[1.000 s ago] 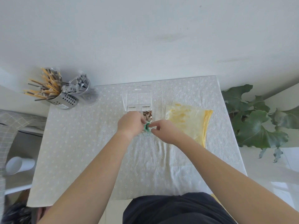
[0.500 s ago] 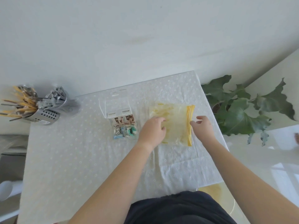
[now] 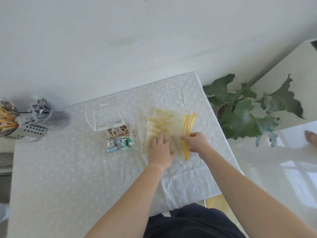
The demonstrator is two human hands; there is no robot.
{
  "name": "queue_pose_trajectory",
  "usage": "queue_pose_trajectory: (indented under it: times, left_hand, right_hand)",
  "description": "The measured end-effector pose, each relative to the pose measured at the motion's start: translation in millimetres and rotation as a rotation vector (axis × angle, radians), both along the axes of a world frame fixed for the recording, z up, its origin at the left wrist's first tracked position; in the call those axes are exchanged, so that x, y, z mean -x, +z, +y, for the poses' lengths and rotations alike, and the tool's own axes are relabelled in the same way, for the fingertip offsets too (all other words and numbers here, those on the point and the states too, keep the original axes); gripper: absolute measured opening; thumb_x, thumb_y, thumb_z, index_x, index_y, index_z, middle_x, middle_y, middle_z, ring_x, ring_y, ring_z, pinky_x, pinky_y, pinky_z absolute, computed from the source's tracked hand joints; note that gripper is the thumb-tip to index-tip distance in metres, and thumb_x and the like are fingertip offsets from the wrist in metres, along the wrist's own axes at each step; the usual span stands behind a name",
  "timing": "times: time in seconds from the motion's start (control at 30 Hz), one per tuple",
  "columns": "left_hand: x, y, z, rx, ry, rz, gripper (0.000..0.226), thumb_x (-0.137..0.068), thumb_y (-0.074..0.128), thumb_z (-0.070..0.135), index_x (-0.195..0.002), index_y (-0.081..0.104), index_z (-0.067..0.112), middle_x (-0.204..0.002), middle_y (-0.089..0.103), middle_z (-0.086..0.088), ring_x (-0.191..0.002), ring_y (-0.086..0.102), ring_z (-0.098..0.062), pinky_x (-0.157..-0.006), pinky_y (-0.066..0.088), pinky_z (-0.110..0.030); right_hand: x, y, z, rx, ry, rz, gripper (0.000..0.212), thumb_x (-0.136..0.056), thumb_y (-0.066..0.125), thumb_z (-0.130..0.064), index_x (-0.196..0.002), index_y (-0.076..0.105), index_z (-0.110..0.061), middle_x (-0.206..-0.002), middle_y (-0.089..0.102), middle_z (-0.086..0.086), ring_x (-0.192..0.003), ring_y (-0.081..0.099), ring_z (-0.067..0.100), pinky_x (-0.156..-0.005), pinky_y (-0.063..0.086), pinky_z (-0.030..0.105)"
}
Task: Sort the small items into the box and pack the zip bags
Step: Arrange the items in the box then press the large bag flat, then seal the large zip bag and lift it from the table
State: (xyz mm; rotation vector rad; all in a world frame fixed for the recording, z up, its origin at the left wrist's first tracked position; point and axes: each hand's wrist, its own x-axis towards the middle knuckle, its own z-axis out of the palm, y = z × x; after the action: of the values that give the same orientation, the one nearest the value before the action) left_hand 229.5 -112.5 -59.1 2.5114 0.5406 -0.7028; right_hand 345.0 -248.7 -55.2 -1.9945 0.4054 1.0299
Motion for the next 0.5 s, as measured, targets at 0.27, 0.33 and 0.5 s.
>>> queue_pose_trajectory:
  times: [0.27,0.33,0.5]
  left_hand:
    - [5.1,2.9,4.5,0.047,0.048,-0.037,0.063,-0.107,0.053,0.036,-0.163,0.025,0.041,-0.175,0.008,-0.001,-0.160,0.007,-0.036,-0.129,0.018,-0.052]
    - [9.5,6.1,9.6,0.073,0.128,-0.084,0.061,-0.105,0.054,0.033,-0.162,0.032,0.035,-0.172,0.021,-0.003,-0.157,0.019,-0.035,-0.127,0.026,-0.049]
    - [27.7,12.5,21.3,0.143,0.351,-0.201,0.067,-0.103,0.059,0.035,-0.162,0.034,0.017,-0.163,0.041,-0.003,-0.150,0.035,-0.028,-0.124,0.033,-0.043]
  right_hand:
    - [12.5,6.5,-10.9,-0.100,-0.024,-0.068,0.014,-0.089,0.075,-0.016,-0.097,0.068,-0.008,-0.096,0.075,0.017,-0.088,0.075,0.030,-0.075,0.065,0.047]
    - [16.9,14.9,-18.4,-0.152,-0.050,-0.053,0.012,-0.091,0.074,-0.013,-0.099,0.068,-0.007,-0.097,0.076,0.018,-0.088,0.076,0.031,-0.074,0.065,0.045]
    - [31.6,40.2,-46.9,-0.309,-0.097,0.020,0.019,-0.094,0.071,-0.012,-0.111,0.070,-0.005,-0.102,0.077,0.017,-0.093,0.076,0.032,-0.079,0.064,0.043]
